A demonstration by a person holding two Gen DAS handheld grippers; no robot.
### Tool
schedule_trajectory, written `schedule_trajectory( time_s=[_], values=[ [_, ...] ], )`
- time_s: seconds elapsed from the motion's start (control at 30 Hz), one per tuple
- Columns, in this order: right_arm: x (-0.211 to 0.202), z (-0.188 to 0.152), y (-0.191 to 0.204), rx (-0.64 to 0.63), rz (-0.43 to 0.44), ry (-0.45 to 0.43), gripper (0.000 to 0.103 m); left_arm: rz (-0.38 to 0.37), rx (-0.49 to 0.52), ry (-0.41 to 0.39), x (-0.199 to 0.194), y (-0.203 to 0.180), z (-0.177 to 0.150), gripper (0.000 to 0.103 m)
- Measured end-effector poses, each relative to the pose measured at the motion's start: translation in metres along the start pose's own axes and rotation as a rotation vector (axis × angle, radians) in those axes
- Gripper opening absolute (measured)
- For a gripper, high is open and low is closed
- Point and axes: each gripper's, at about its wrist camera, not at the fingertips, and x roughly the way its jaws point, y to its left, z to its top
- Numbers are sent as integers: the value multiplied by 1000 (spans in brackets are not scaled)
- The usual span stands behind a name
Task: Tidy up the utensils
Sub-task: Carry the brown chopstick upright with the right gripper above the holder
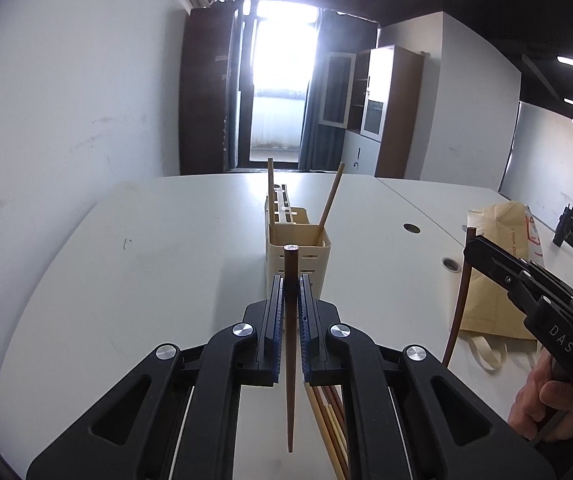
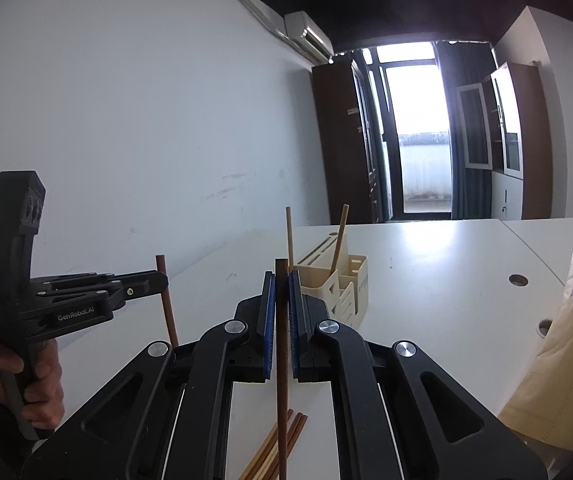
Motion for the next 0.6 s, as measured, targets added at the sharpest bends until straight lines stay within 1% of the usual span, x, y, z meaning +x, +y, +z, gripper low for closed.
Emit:
schedule_trajectory(
  time_s=[0.17,0.27,0.4,0.6],
  values=[
    [-2,7,0,-1,-2,-32,7,-9,1,-20,3,-4,6,7],
    [2,19,0,-1,1,-78,7,-21,-3,-50,5,-2,19,7],
    [12,46,2,-15,14,-150,7,-34,10,-98,9,-7,46,7],
    [27,97,8,-65,27,-275,7,-38,48,-228,1,-18,99,7]
  ],
)
